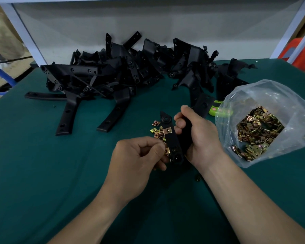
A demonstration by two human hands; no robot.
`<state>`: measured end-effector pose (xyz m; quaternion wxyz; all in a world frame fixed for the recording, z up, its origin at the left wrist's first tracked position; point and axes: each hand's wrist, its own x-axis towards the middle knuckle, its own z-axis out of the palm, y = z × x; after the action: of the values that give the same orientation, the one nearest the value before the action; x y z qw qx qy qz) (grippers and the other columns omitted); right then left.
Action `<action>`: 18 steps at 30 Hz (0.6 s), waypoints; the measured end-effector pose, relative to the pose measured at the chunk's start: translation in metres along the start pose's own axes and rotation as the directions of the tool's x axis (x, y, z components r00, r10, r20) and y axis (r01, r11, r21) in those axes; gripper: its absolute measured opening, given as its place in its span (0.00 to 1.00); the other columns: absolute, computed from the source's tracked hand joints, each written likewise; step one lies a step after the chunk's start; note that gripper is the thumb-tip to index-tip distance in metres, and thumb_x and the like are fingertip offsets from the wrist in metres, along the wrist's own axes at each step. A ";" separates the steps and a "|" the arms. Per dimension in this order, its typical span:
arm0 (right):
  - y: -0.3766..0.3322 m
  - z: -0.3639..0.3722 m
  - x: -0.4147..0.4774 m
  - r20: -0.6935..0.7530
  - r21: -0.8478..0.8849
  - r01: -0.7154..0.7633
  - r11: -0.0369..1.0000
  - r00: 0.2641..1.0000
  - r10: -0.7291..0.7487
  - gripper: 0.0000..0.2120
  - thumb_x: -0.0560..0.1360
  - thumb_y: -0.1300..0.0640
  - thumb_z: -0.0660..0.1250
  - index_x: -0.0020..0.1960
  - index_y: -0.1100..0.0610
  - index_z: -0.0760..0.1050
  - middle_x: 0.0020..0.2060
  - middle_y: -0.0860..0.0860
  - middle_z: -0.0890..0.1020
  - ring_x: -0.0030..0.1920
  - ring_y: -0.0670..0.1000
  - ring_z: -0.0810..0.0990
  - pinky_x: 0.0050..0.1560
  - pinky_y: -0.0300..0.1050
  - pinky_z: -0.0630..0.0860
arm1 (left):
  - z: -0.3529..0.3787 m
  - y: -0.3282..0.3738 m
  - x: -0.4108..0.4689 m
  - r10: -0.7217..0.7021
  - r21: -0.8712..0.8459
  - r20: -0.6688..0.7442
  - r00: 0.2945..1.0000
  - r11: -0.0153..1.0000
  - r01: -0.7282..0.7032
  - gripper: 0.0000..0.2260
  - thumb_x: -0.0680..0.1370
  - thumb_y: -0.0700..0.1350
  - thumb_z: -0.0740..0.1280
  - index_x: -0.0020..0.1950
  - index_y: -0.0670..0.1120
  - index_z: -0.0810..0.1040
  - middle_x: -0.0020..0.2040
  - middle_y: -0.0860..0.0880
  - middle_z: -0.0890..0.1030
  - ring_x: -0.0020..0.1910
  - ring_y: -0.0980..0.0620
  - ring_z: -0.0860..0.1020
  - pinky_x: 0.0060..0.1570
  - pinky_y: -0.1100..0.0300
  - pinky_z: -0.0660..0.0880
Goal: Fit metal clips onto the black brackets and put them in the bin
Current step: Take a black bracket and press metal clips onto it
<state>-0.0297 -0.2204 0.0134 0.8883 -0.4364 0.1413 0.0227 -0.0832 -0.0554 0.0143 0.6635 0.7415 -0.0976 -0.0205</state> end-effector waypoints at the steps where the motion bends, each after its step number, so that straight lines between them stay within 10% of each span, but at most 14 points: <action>1: 0.000 0.000 0.000 -0.007 0.010 -0.001 1.000 1.000 0.001 0.16 0.79 0.51 0.70 0.35 0.57 0.78 0.28 0.50 0.72 0.27 0.49 0.71 0.30 0.42 0.73 | 0.000 0.000 0.000 0.010 0.010 -0.004 1.000 1.000 -0.010 0.10 0.80 0.42 0.70 0.43 0.53 0.86 0.35 0.48 0.85 0.31 0.52 0.83 0.33 0.65 0.76; 14: -0.001 0.005 -0.006 -0.022 -0.033 0.071 0.997 0.997 -0.072 0.17 0.80 0.52 0.69 0.35 0.57 0.77 0.26 0.50 0.71 0.25 0.48 0.71 0.27 0.40 0.72 | -0.003 0.000 0.001 -0.156 -0.221 0.095 0.983 0.960 0.173 0.06 0.76 0.36 0.74 0.48 0.45 0.87 0.37 0.42 0.85 0.32 0.51 0.82 0.33 0.64 0.76; 18: 0.001 0.007 -0.010 -0.026 -0.082 0.084 0.993 0.996 -0.086 0.16 0.80 0.52 0.69 0.36 0.57 0.76 0.26 0.51 0.71 0.25 0.49 0.70 0.27 0.40 0.72 | -0.009 0.002 0.002 -0.116 -0.144 0.102 0.988 0.981 0.130 0.19 0.74 0.35 0.76 0.60 0.53 0.83 0.35 0.41 0.84 0.29 0.51 0.77 0.34 0.63 0.75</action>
<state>-0.0373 -0.2134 0.0196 0.8679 -0.4778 0.1348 -0.0160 -0.0796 -0.0476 0.0173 0.7098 0.6921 -0.0804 -0.1034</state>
